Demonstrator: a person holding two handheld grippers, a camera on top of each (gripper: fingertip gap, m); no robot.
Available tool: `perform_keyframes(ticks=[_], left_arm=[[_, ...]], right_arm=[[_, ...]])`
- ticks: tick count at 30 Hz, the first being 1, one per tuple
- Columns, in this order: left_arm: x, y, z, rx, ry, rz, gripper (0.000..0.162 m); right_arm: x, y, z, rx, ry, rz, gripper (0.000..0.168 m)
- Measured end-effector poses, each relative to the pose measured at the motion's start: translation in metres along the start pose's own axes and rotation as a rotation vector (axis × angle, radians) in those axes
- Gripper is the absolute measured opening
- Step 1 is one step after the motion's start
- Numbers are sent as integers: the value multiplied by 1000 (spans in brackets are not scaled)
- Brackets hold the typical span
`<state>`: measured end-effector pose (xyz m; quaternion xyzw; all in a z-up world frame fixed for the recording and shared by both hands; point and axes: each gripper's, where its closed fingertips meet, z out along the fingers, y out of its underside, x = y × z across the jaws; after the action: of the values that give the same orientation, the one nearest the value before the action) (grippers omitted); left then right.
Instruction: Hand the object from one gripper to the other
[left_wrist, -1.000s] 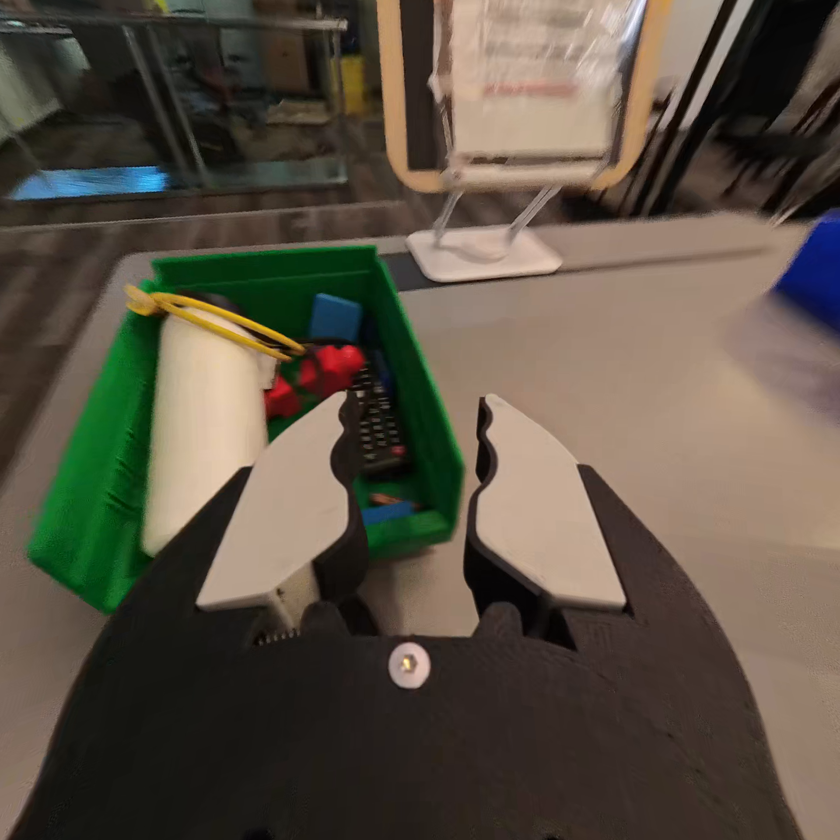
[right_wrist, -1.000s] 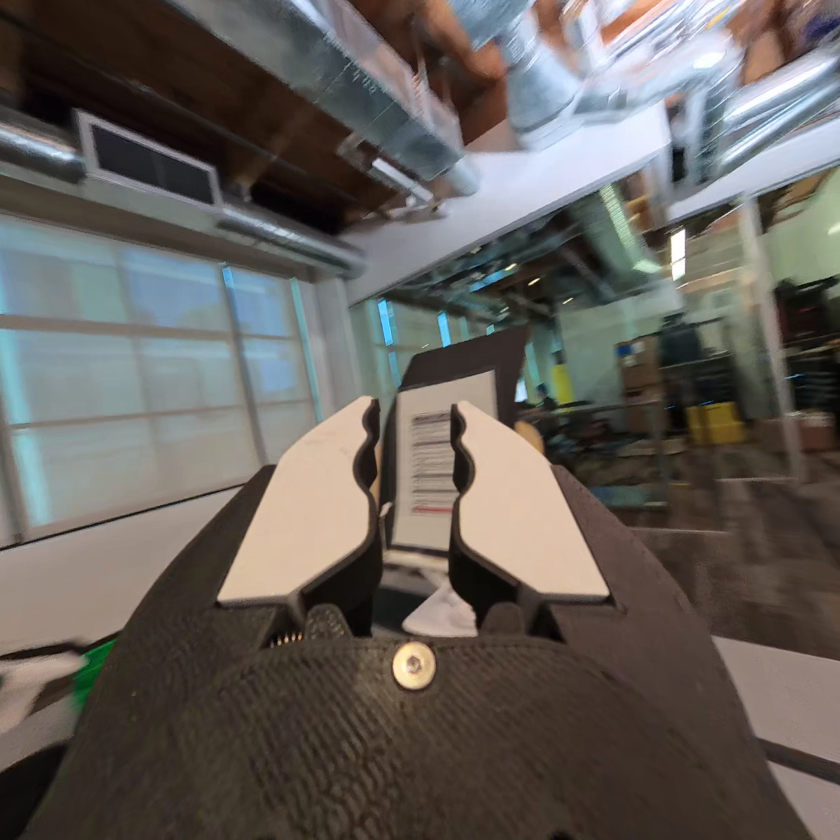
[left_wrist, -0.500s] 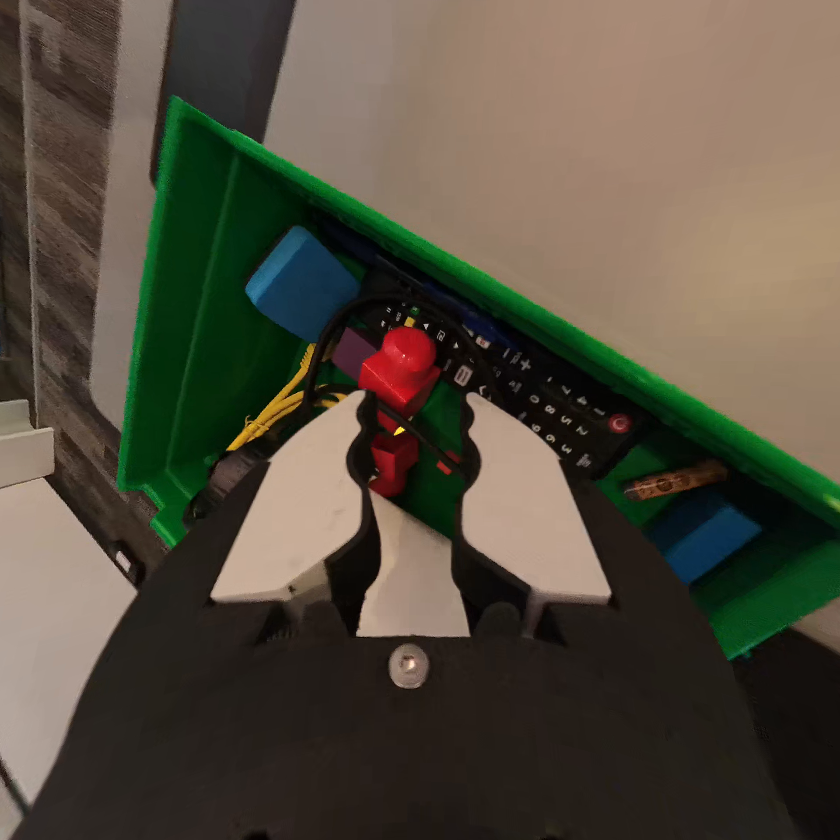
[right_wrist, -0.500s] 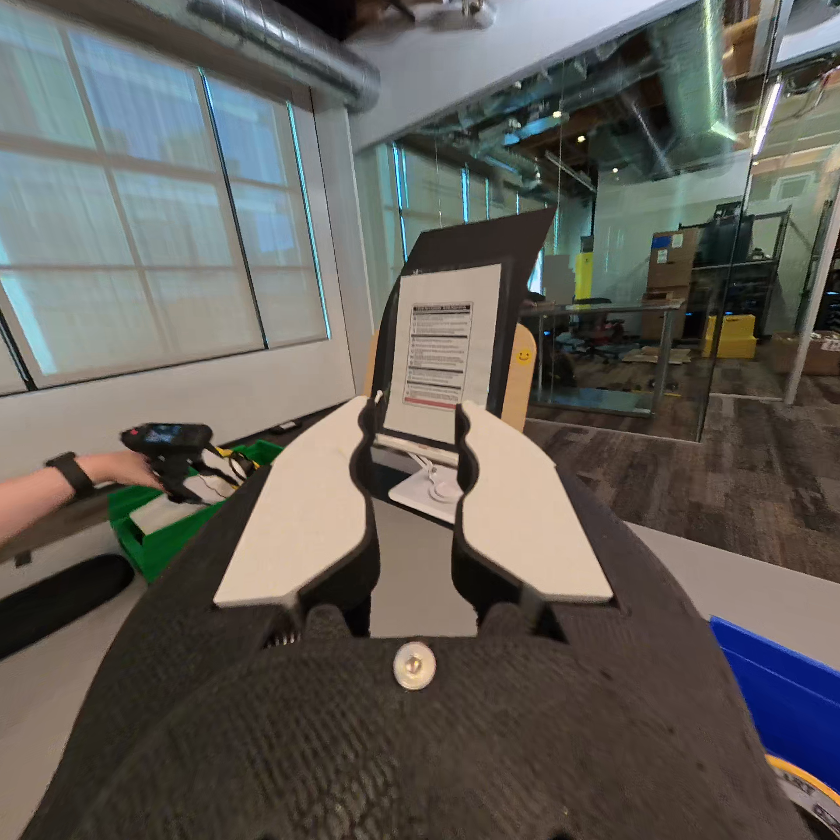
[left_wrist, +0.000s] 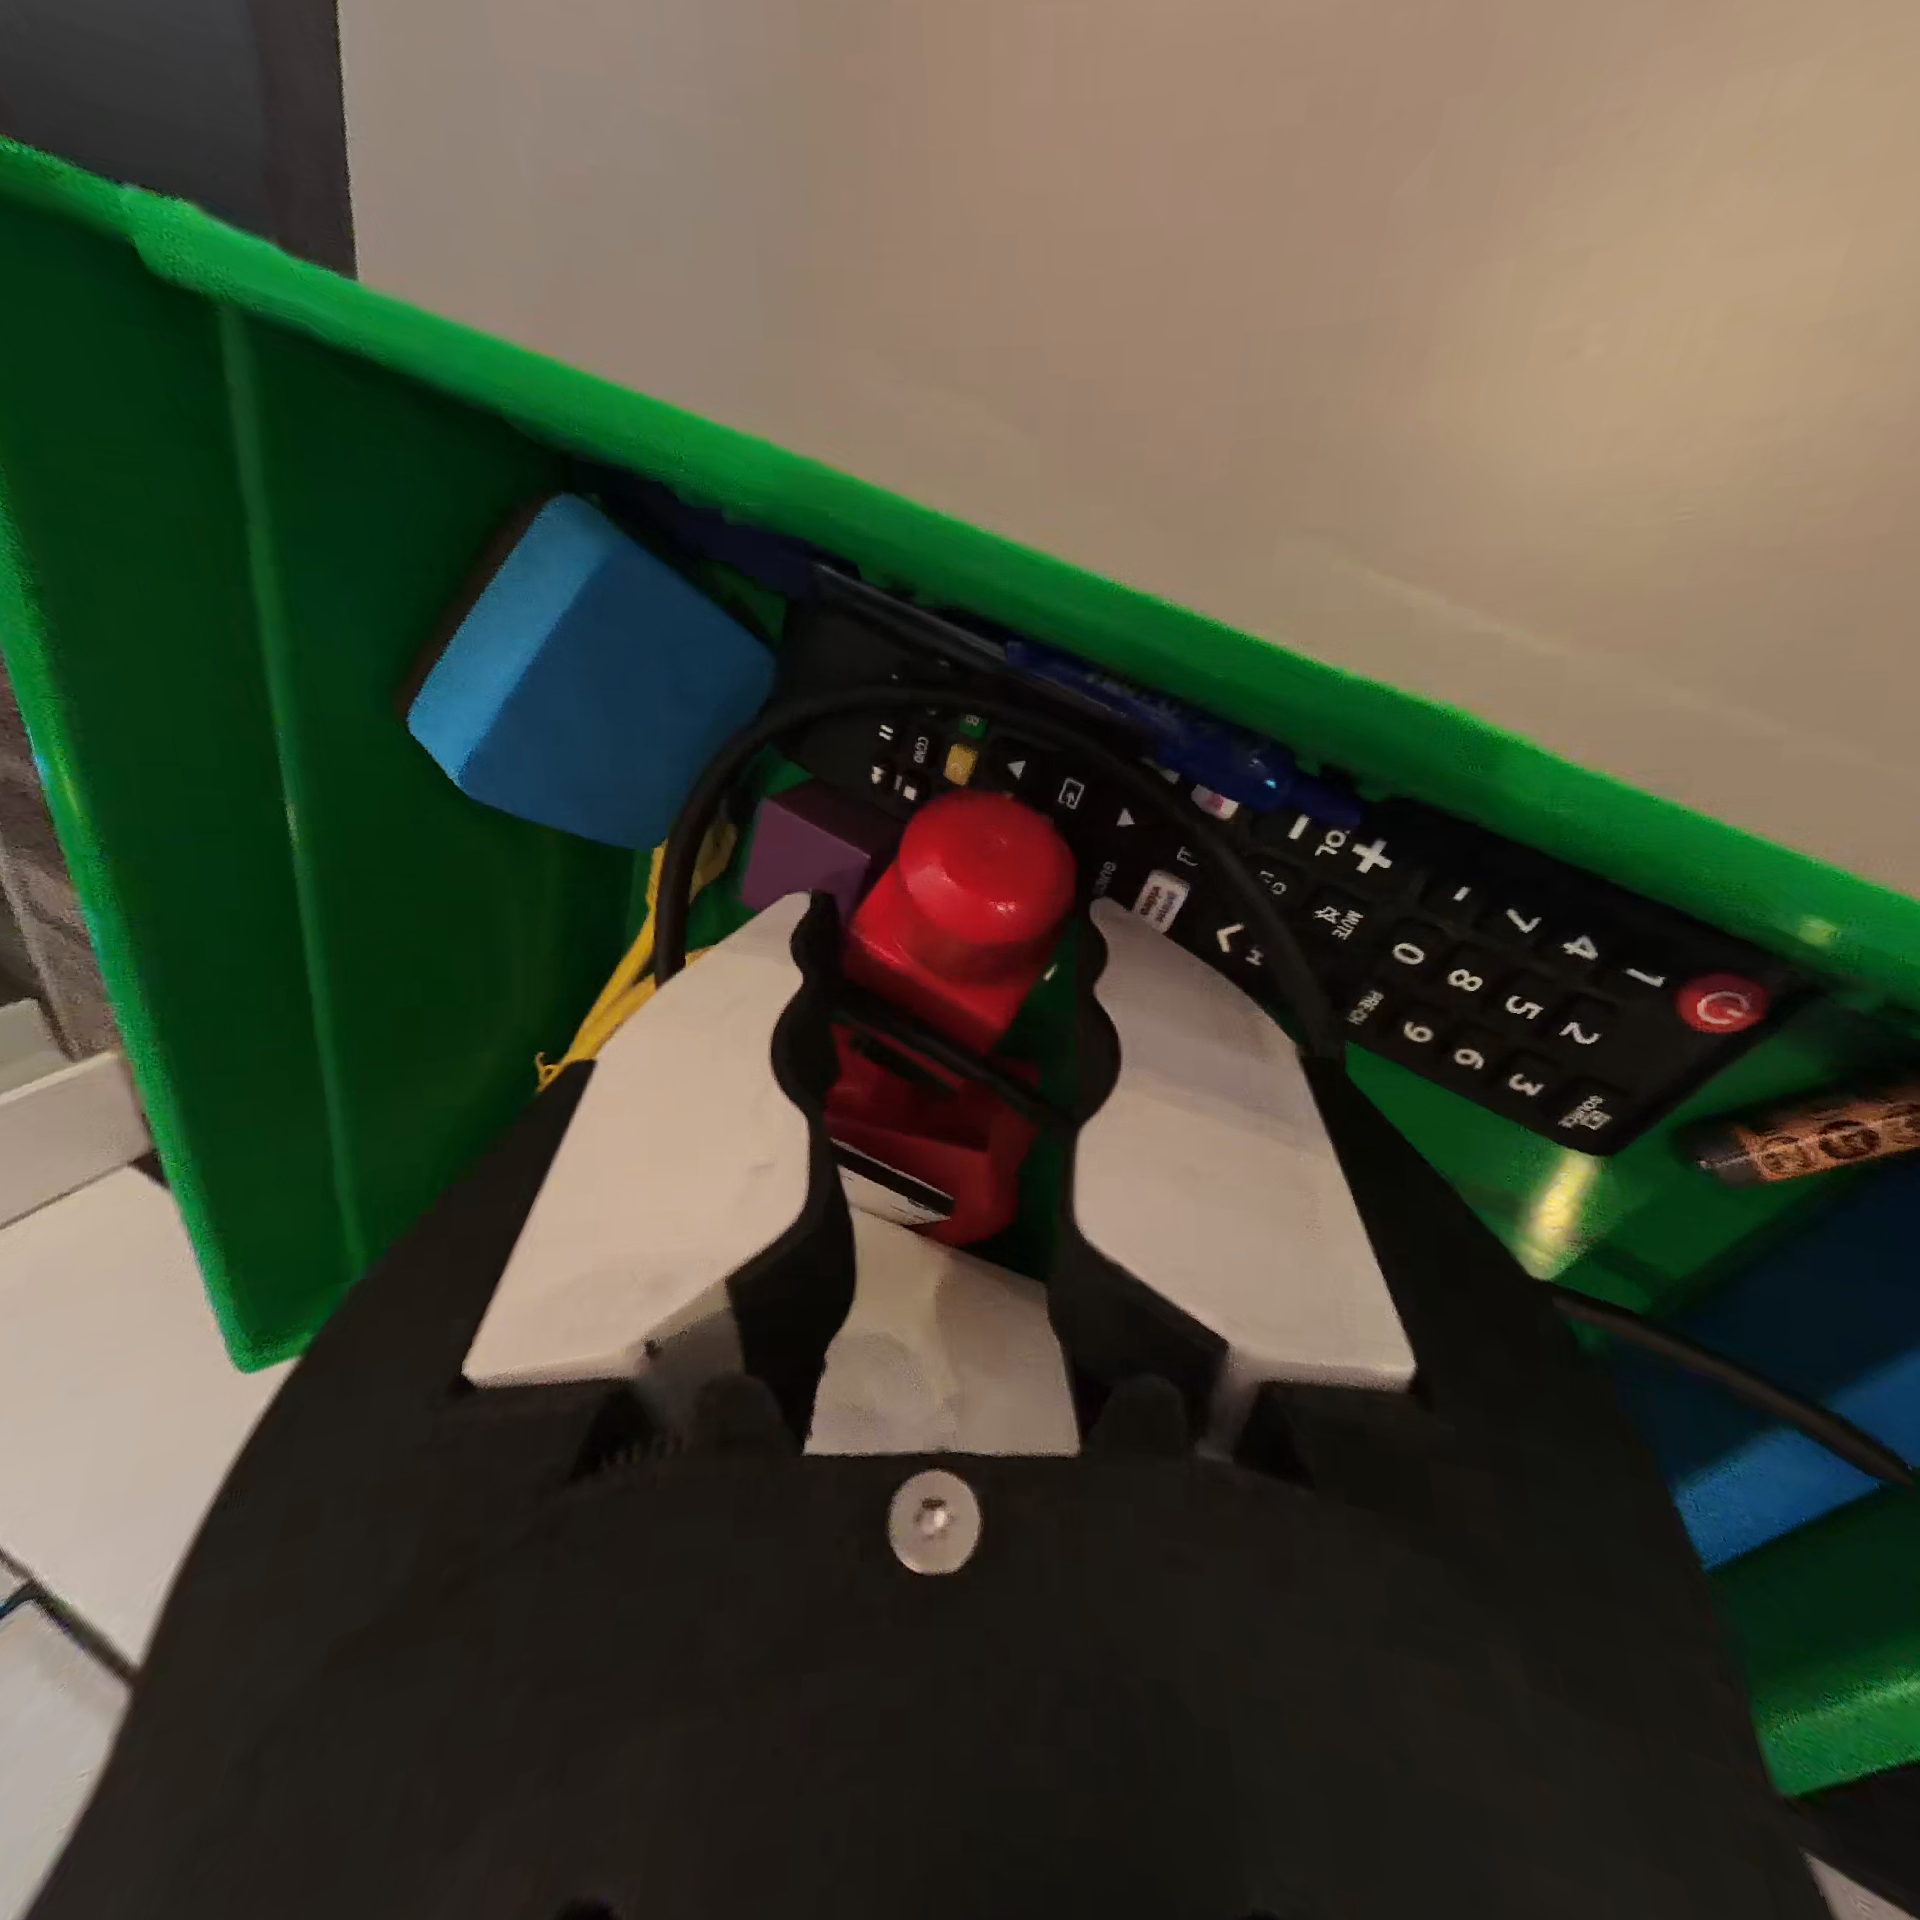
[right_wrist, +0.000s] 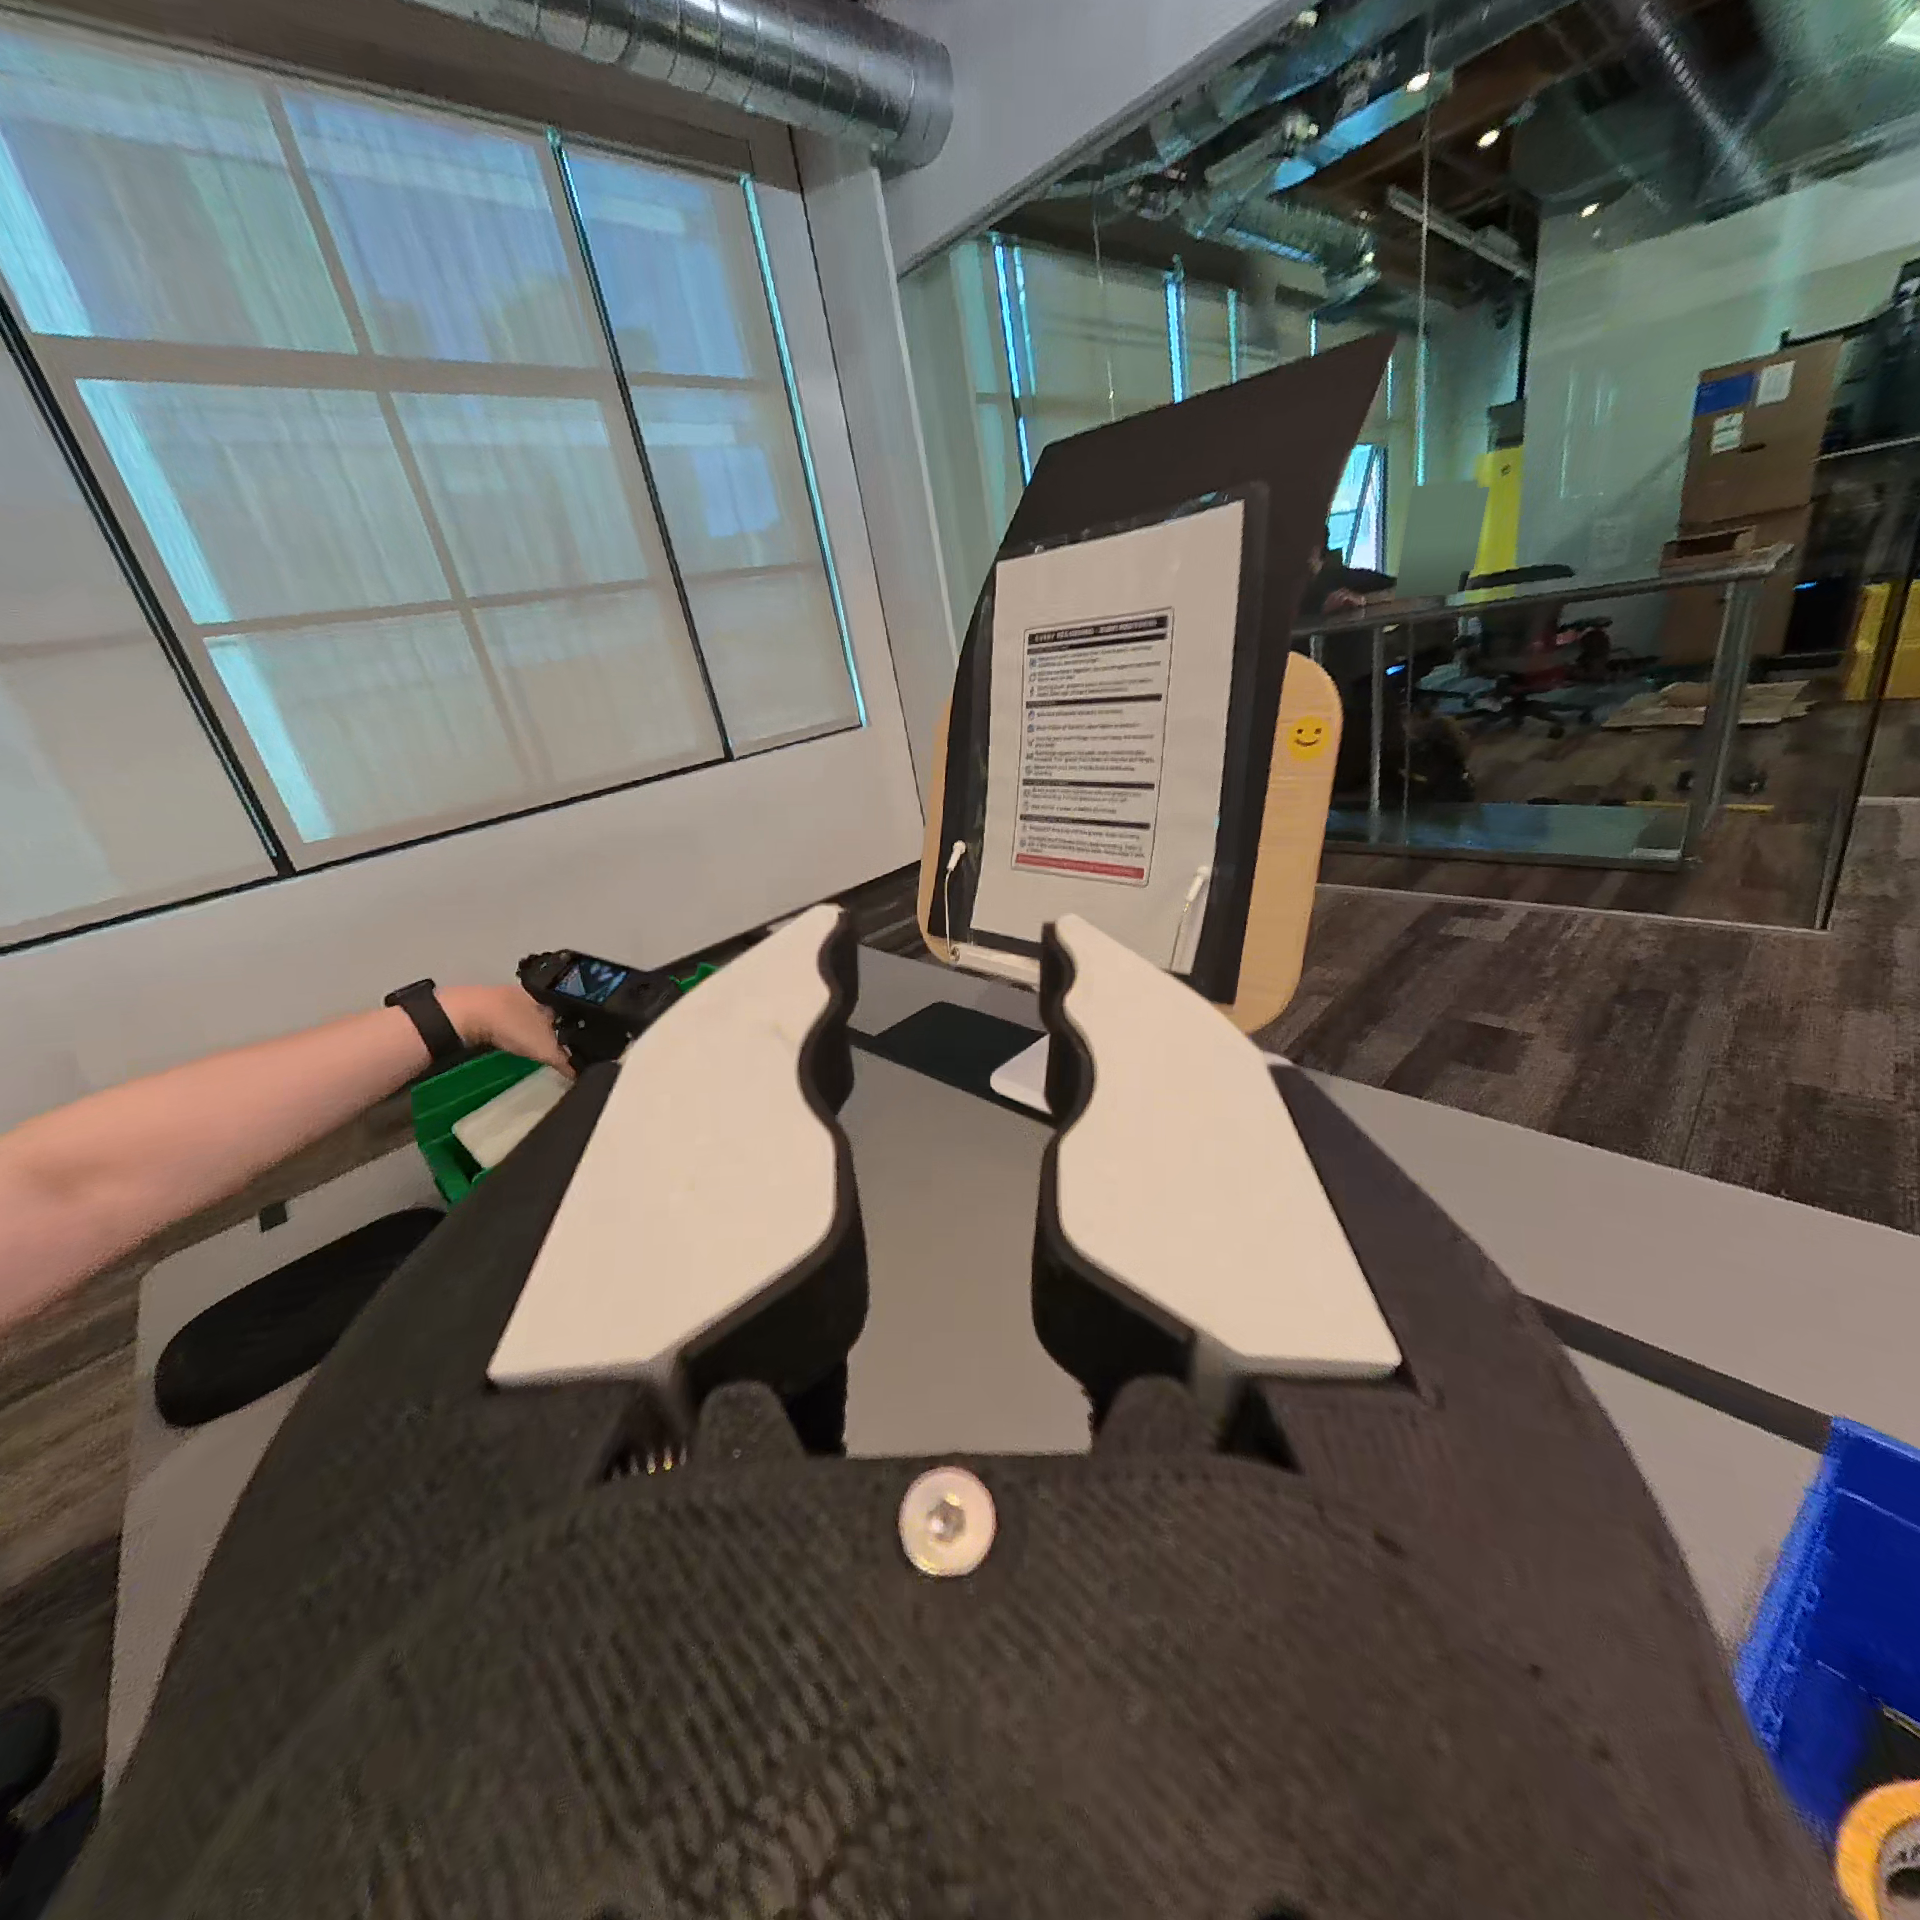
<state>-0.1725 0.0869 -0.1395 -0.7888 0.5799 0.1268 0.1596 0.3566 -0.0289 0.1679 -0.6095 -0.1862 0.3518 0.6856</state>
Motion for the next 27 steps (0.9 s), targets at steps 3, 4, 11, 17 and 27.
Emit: perform_keyframes(ticks=[3, 4, 11, 17, 27], left_arm=[[2, -2, -4, -5, 20, -7, 41], [4, -4, -8, 12, 37, -23, 41], [-31, -39, -89, 387, -61, -266, 41], [-29, -96, -224, 1021, 33, -583, 40], [93, -233, -348, 1531, 648, -584, 39]], right_arm=[[-2, 6, 8, -31, 3, -19, 34], [-3, 7, 9, -34, 1, -22, 34], [-22, 11, 22, -34, -71, 0, 33], [-80, 23, 54, -31, -201, -200, 36], [-191, 81, 105, 93, -54, -1078, 72]])
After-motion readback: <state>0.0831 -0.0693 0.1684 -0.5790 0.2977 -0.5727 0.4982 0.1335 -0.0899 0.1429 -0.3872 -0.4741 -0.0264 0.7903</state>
